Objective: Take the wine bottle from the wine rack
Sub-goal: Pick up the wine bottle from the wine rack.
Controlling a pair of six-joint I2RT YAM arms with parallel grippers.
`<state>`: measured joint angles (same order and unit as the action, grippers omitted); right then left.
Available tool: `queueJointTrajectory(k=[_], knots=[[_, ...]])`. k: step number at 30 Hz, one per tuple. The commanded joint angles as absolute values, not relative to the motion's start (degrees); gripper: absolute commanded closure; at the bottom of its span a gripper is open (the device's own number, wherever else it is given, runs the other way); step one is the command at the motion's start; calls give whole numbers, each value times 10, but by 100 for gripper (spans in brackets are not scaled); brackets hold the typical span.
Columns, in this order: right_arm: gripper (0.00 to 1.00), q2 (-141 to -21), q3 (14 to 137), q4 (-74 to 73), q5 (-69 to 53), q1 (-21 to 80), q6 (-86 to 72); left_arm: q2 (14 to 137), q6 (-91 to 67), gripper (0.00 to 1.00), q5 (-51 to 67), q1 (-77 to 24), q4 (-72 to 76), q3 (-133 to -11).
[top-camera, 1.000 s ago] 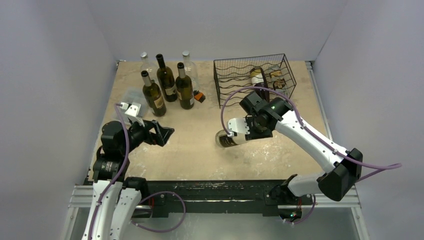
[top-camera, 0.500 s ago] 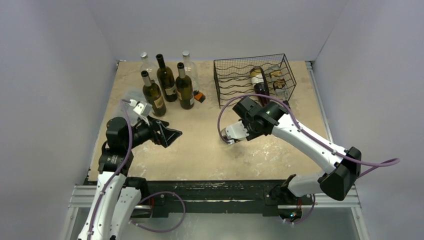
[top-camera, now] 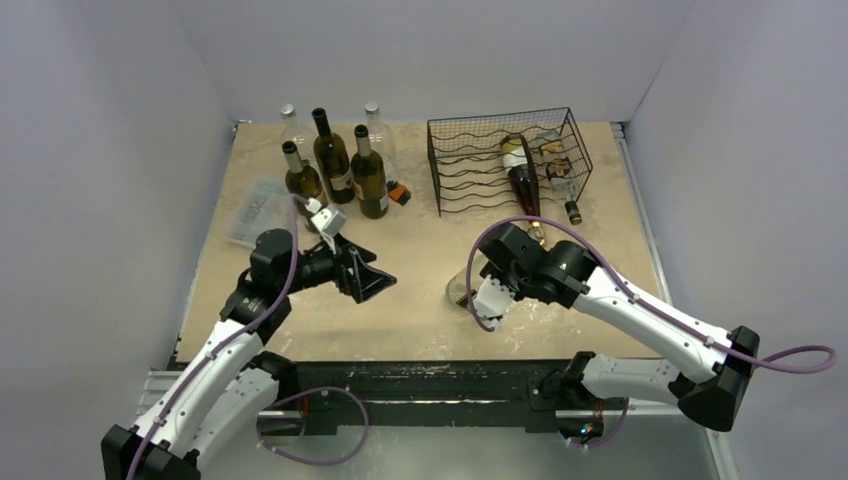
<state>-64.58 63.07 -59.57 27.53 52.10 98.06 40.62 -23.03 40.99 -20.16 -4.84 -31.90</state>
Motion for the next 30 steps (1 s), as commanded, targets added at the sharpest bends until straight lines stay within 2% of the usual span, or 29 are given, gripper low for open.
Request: queueJointTrajectory(k=[1,4,9,19,30], knots=[[100,-626,637,-496,283,526,1113,436,-241,0,327,-267,29,-318],[100,-621,641,-479,265,532,1140,463,-228,0,284,-334,89,-301],[100,-619,643,-473,250,547,1144,528,-101,0,197,-453,228,-274],[96,-593,618,-466,219,562,1152,730,-3,0,186,-518,519,-262],[94,-591,613,-462,209,565,1149,846,5,0,197,-547,585,-315]])
